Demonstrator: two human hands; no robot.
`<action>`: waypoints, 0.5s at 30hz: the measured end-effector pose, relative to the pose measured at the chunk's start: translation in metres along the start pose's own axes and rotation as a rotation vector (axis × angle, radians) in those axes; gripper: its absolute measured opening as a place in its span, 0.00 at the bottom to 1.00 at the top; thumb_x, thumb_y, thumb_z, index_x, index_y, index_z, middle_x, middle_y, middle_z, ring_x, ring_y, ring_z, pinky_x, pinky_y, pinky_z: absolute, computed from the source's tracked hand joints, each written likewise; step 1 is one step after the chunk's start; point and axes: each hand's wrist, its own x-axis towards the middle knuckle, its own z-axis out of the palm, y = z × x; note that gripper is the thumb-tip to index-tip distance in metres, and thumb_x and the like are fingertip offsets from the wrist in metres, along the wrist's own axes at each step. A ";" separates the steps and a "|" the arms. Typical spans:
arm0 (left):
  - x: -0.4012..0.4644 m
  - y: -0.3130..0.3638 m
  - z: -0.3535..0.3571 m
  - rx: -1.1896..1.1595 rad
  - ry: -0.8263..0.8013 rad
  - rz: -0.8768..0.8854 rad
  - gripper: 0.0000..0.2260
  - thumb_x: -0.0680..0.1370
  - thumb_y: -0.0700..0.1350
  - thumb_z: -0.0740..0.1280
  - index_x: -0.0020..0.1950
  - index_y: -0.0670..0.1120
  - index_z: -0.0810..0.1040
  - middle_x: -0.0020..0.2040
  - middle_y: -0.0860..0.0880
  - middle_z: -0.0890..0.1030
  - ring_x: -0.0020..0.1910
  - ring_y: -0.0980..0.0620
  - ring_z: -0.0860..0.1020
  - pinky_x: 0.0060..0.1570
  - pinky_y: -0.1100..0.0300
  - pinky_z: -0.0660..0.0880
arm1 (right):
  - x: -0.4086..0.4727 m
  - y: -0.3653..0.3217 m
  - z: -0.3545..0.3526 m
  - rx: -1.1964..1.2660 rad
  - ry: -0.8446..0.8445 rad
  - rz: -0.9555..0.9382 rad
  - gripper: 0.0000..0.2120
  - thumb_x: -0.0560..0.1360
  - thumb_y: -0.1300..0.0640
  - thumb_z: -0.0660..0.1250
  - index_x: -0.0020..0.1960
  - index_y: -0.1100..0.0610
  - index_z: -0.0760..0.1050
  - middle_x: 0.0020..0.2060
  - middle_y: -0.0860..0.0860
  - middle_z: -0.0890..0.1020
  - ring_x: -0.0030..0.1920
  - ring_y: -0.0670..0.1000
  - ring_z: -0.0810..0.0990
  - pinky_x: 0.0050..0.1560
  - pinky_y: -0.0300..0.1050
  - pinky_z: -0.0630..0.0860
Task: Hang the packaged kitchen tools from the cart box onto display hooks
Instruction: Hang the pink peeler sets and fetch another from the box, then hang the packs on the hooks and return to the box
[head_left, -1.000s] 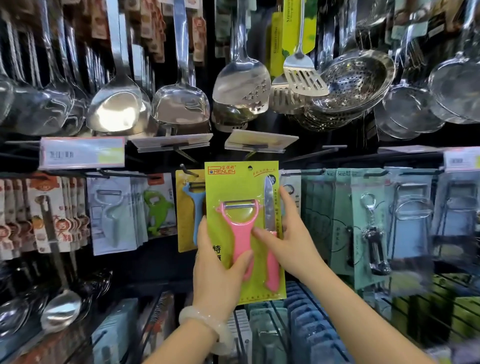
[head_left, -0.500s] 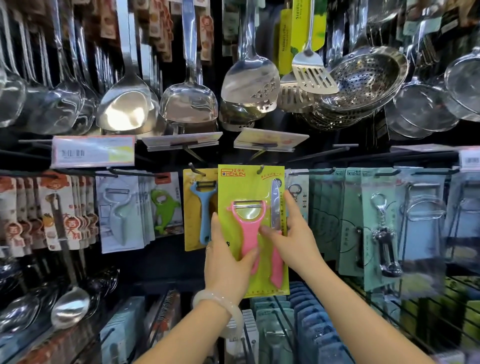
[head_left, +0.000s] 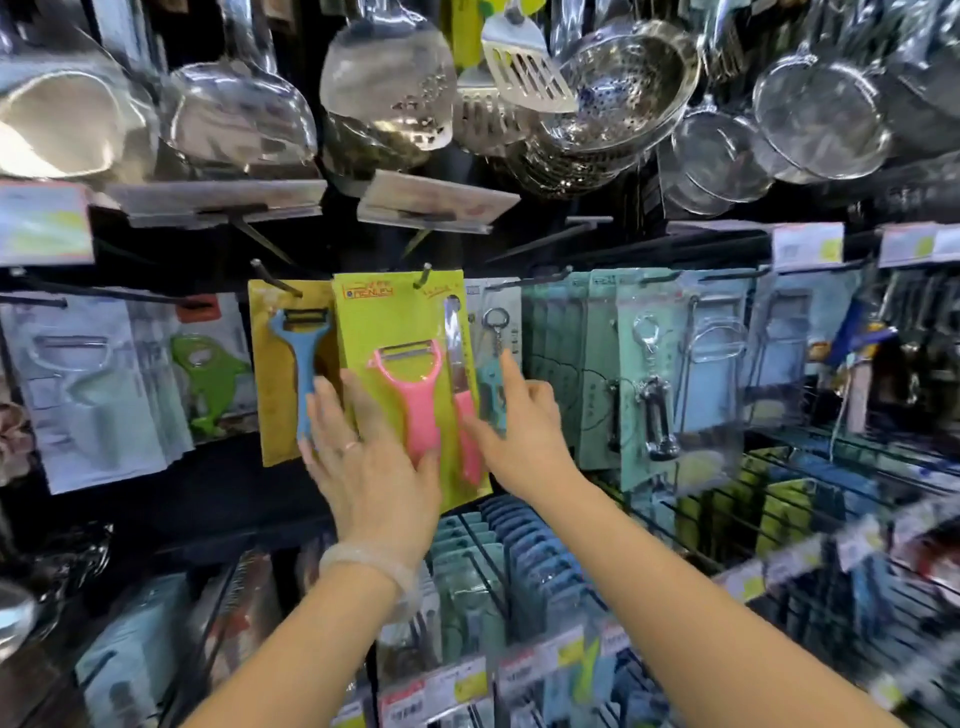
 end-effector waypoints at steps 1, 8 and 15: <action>-0.006 0.004 0.003 0.056 0.051 0.145 0.45 0.72 0.48 0.71 0.77 0.42 0.43 0.77 0.37 0.47 0.76 0.42 0.44 0.72 0.45 0.42 | -0.011 0.008 -0.004 -0.033 -0.002 -0.007 0.36 0.77 0.46 0.61 0.77 0.50 0.44 0.68 0.60 0.61 0.69 0.58 0.60 0.69 0.50 0.59; -0.067 0.067 0.062 0.240 -0.387 0.614 0.43 0.69 0.51 0.74 0.75 0.37 0.55 0.76 0.39 0.53 0.75 0.43 0.55 0.72 0.48 0.53 | -0.083 0.102 -0.052 -0.595 -0.141 0.097 0.35 0.78 0.38 0.51 0.77 0.51 0.41 0.77 0.56 0.40 0.76 0.58 0.38 0.75 0.59 0.43; -0.149 0.177 0.139 0.191 -0.874 0.765 0.35 0.80 0.57 0.53 0.75 0.44 0.34 0.76 0.47 0.32 0.75 0.49 0.32 0.73 0.48 0.38 | -0.159 0.222 -0.156 -0.771 -0.328 0.451 0.36 0.77 0.36 0.49 0.76 0.50 0.35 0.75 0.53 0.34 0.75 0.57 0.33 0.74 0.58 0.39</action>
